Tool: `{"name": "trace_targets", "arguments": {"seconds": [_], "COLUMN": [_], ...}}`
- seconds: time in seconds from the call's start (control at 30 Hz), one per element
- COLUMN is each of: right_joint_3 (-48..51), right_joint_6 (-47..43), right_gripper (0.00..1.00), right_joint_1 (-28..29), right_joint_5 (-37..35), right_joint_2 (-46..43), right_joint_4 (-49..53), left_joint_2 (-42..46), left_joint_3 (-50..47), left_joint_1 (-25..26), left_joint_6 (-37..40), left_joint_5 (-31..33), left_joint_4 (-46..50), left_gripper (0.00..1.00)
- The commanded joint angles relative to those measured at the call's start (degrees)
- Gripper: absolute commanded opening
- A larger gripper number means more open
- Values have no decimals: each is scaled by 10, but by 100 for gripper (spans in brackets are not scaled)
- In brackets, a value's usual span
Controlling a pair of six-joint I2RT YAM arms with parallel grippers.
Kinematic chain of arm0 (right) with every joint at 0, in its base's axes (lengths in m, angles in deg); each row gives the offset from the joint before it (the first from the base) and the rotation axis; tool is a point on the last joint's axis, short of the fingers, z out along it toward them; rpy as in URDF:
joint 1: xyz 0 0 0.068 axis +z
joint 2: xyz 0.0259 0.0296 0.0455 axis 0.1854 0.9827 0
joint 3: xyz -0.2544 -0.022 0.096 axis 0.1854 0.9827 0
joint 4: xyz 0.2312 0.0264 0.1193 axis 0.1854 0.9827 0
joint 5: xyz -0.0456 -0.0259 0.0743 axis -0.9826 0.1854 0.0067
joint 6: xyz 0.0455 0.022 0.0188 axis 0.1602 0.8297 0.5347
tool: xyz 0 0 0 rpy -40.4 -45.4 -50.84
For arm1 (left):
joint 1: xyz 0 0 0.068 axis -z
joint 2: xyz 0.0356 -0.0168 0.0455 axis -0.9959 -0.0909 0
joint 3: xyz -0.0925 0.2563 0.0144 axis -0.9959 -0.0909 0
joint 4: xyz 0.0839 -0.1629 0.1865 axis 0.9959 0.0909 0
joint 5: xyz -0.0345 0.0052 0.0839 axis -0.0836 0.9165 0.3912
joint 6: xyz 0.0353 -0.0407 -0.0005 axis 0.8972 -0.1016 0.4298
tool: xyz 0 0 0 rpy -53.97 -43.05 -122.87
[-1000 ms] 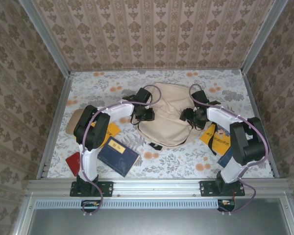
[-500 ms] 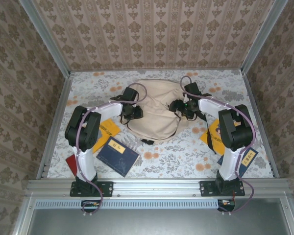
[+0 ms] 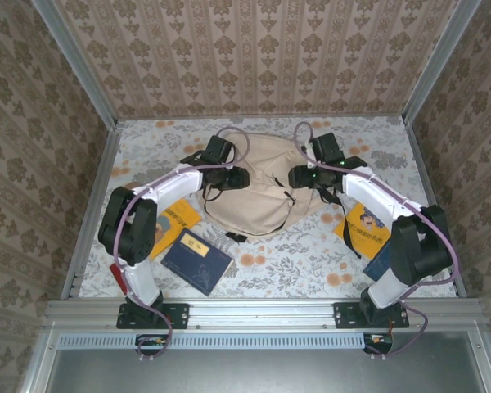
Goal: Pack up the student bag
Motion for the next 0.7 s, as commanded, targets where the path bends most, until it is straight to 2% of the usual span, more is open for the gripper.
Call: {"name": "trace_targets", "arguments": {"seconds": [0.0, 0.07, 0.17, 0.47, 0.67], "right_joint_3": [11, 23, 14, -25, -22], "right_joint_6": [-60, -65, -69, -94, -90], "right_gripper": [54, 49, 46, 44, 40], "right_joint_1": [19, 26, 25, 25, 25], "right_joint_5": [16, 27, 36, 45, 19], "right_joint_2": [18, 26, 54, 121, 135], "right_joint_4": [22, -10, -22, -6, -26], "left_joint_2": [-37, -63, -108, -209, -262], "left_joint_3": [29, 43, 81, 183, 226], "left_joint_1": [14, 17, 22, 26, 18], "left_joint_6": [-35, -48, -71, -81, -87], "left_joint_5": [-36, -72, -112, -148, -163], "left_joint_4": [-21, -53, -75, -68, -52], "left_gripper": [37, 29, 24, 21, 20]}}
